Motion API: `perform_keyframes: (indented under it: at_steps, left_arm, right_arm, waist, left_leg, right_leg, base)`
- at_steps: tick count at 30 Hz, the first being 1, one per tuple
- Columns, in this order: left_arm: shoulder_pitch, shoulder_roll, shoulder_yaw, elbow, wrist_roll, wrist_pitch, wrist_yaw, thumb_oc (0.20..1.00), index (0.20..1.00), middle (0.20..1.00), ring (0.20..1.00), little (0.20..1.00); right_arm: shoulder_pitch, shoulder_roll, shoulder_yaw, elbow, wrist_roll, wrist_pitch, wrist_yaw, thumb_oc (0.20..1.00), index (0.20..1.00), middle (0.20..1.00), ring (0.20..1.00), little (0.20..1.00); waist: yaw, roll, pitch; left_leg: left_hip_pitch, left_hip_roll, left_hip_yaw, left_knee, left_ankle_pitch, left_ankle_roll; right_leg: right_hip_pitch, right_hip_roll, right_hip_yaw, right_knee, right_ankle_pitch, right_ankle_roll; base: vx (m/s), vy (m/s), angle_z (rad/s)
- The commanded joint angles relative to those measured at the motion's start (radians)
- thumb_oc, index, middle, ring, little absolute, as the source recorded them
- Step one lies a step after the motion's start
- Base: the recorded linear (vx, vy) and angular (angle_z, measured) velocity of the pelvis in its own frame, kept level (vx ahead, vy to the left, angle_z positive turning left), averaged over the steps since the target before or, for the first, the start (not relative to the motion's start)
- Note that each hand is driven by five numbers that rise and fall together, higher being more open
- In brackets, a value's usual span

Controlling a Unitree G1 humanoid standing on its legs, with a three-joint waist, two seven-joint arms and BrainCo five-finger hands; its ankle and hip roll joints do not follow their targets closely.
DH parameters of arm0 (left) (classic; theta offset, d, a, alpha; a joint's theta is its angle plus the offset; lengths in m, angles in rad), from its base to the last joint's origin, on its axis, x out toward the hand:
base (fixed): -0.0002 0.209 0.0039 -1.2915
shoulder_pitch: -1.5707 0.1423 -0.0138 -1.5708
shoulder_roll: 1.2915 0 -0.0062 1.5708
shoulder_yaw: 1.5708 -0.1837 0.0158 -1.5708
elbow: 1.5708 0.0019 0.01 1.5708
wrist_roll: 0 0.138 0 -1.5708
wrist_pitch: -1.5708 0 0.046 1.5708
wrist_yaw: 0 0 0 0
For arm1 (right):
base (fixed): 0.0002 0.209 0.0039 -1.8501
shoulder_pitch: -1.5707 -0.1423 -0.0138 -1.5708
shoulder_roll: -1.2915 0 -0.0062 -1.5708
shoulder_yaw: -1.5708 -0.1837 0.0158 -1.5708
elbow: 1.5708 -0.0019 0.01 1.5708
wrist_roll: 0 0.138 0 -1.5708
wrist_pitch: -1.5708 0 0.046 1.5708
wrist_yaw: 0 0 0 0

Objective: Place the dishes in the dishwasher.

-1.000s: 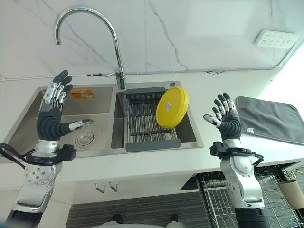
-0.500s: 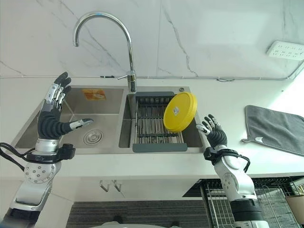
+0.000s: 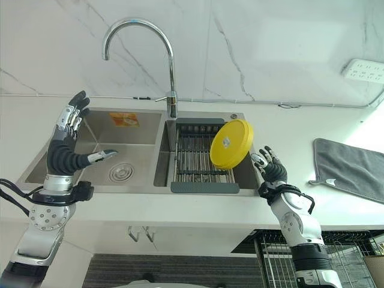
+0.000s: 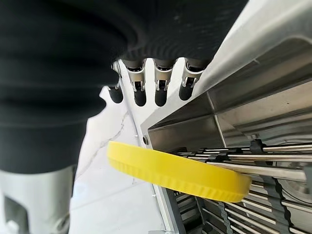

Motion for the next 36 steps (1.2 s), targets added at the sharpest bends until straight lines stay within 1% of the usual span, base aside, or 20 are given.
perform_keyframes:
  at_steps: [1,4,9,13,16,23,36]
  left_arm:
    - [-0.092,0.046,-0.009,0.010,-0.030,-0.032,0.009,1.000,1.000,1.000,1.000,1.000]
    - [-0.104,0.054,-0.022,0.021,-0.042,-0.025,0.012,1.000,1.000,1.000,1.000,1.000]
    - [-0.111,0.058,-0.033,0.019,-0.046,-0.010,0.009,1.000,1.000,1.000,1.000,1.000]
    - [-0.114,0.064,-0.034,0.021,-0.059,-0.008,0.012,1.000,1.000,1.000,1.000,1.000]
    - [-0.117,0.071,-0.038,0.023,-0.056,-0.003,0.008,1.000,1.000,1.000,1.000,1.000]
    - [-0.113,0.101,-0.033,0.028,-0.075,-0.005,-0.012,1.000,1.000,1.000,1.000,1.000]
    - [-0.114,0.117,-0.027,0.028,-0.081,0.006,-0.020,1.000,1.000,1.000,1.000,1.000]
  right_arm:
    - [-0.101,-0.043,-0.055,-0.004,0.039,-0.034,-0.014,1.000,1.000,1.000,1.000,1.000]
    - [-0.121,-0.054,-0.045,0.040,0.045,-0.041,-0.009,1.000,1.000,1.000,1.000,1.000]
    - [-0.144,-0.070,-0.042,0.066,0.071,-0.033,0.006,1.000,1.000,1.000,1.000,1.000]
    - [-0.163,-0.081,-0.035,0.101,0.086,-0.032,-0.003,1.000,1.000,1.000,1.000,1.000]
    - [-0.181,-0.093,-0.028,0.129,0.107,-0.016,-0.001,1.000,1.000,1.000,1.000,1.000]
    - [-0.215,-0.120,-0.015,0.169,0.102,-0.015,0.014,1.000,1.000,1.000,1.000,1.000]
    - [-0.295,-0.156,0.022,0.186,0.065,0.006,0.005,1.000,1.000,1.000,1.000,1.000]
  waist:
    - [0.020,0.014,0.007]
    - [0.023,0.014,0.010]
    - [0.031,0.012,0.011]
    - [0.037,0.011,0.015]
    - [0.042,0.010,0.019]
    - [0.053,0.011,0.019]
    - [0.071,0.009,0.019]
  left_leg:
    - [0.067,0.047,-0.034,0.002,-0.152,-0.028]
    - [0.069,0.048,-0.035,0.002,-0.151,-0.029]
    - [0.071,0.048,-0.037,0.002,-0.151,-0.030]
    - [0.073,0.048,-0.038,0.002,-0.151,-0.033]
    - [0.074,0.047,-0.041,0.002,-0.152,-0.033]
    - [0.072,0.046,-0.047,0.002,-0.151,-0.034]
    - [0.072,0.041,-0.059,0.002,-0.151,-0.034]
  right_leg:
    - [0.049,-0.038,-0.048,0.006,-0.117,0.044]
    - [0.050,-0.037,-0.050,0.006,-0.115,0.043]
    - [0.053,-0.036,-0.053,0.006,-0.115,0.042]
    - [0.054,-0.035,-0.056,0.006,-0.115,0.041]
    - [0.056,-0.034,-0.056,0.006,-0.116,0.041]
    - [0.058,-0.036,-0.064,0.006,-0.117,0.039]
    - [0.065,-0.034,-0.073,0.006,-0.119,0.036]
  base:
    - [0.00,0.000,0.00]
    - [0.00,0.000,0.00]
    - [0.00,0.000,0.00]
    - [0.00,0.000,0.00]
    - [0.00,0.000,0.00]
    - [0.00,-0.002,0.00]
    - [0.00,-0.004,0.04]
